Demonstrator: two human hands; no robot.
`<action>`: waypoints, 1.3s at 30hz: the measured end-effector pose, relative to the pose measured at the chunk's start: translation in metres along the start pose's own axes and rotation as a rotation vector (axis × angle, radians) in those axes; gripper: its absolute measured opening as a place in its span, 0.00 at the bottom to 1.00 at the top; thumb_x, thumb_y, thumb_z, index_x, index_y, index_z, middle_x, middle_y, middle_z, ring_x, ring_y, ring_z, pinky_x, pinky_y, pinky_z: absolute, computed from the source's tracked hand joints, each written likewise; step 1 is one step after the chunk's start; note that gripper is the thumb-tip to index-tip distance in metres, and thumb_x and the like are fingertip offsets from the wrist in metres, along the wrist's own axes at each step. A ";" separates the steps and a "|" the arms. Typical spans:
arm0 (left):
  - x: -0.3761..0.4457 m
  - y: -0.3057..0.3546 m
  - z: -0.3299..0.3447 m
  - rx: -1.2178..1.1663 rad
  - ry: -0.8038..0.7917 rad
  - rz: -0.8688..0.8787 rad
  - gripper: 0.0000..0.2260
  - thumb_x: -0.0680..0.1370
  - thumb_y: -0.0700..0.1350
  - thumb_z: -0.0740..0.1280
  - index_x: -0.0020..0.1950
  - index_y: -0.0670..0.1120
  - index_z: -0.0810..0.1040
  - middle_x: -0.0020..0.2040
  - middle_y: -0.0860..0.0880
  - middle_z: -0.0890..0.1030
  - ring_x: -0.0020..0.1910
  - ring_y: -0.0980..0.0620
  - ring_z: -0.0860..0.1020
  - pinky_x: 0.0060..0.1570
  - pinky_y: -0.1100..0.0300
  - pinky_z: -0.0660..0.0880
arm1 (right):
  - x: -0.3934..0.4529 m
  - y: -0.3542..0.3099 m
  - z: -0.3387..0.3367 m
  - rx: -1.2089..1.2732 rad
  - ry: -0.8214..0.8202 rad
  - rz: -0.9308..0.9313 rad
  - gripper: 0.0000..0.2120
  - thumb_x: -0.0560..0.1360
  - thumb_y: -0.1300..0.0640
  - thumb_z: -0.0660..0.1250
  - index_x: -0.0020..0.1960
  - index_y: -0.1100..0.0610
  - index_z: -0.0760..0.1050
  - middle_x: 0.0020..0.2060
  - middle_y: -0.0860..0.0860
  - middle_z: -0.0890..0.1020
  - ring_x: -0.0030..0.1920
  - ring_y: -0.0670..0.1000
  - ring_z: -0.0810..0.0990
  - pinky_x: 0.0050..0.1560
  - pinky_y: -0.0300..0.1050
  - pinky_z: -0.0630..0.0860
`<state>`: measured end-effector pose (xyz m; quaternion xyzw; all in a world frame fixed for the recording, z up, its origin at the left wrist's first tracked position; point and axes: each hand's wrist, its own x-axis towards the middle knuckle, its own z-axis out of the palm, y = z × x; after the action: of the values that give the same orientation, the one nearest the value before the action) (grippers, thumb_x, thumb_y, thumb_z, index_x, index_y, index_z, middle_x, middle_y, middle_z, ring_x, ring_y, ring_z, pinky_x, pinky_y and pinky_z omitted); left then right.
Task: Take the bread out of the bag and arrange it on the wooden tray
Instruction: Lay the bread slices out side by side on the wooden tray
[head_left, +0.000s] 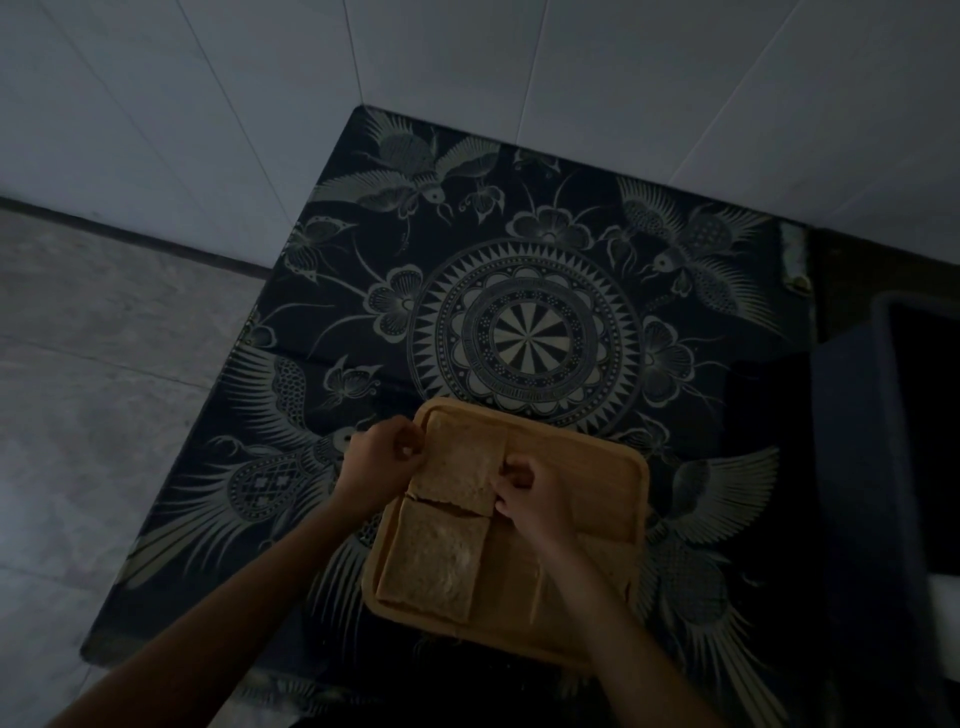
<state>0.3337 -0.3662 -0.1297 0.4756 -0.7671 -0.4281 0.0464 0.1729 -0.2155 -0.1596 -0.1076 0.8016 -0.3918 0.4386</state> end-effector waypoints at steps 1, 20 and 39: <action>-0.001 0.001 -0.001 -0.001 -0.016 0.001 0.10 0.73 0.40 0.74 0.54 0.45 0.82 0.48 0.49 0.85 0.48 0.53 0.83 0.51 0.52 0.83 | 0.000 0.000 -0.001 0.001 -0.006 0.002 0.13 0.78 0.60 0.73 0.62 0.55 0.78 0.49 0.48 0.82 0.44 0.46 0.84 0.46 0.47 0.87; -0.023 0.001 0.005 0.071 -0.035 0.102 0.11 0.75 0.42 0.73 0.57 0.46 0.80 0.50 0.50 0.83 0.49 0.53 0.81 0.51 0.55 0.80 | -0.034 0.009 -0.001 0.061 -0.067 0.066 0.12 0.80 0.62 0.69 0.63 0.59 0.77 0.49 0.48 0.79 0.49 0.48 0.83 0.53 0.45 0.84; -0.030 -0.004 0.006 0.037 -0.062 0.023 0.16 0.76 0.44 0.70 0.65 0.47 0.78 0.59 0.48 0.82 0.55 0.51 0.81 0.48 0.61 0.75 | -0.044 0.012 -0.007 -0.099 -0.120 0.002 0.16 0.82 0.67 0.63 0.68 0.59 0.76 0.51 0.47 0.80 0.50 0.44 0.81 0.54 0.42 0.82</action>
<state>0.3499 -0.3400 -0.1265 0.4539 -0.7814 -0.4278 0.0186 0.1954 -0.1812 -0.1393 -0.1516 0.7925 -0.3438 0.4804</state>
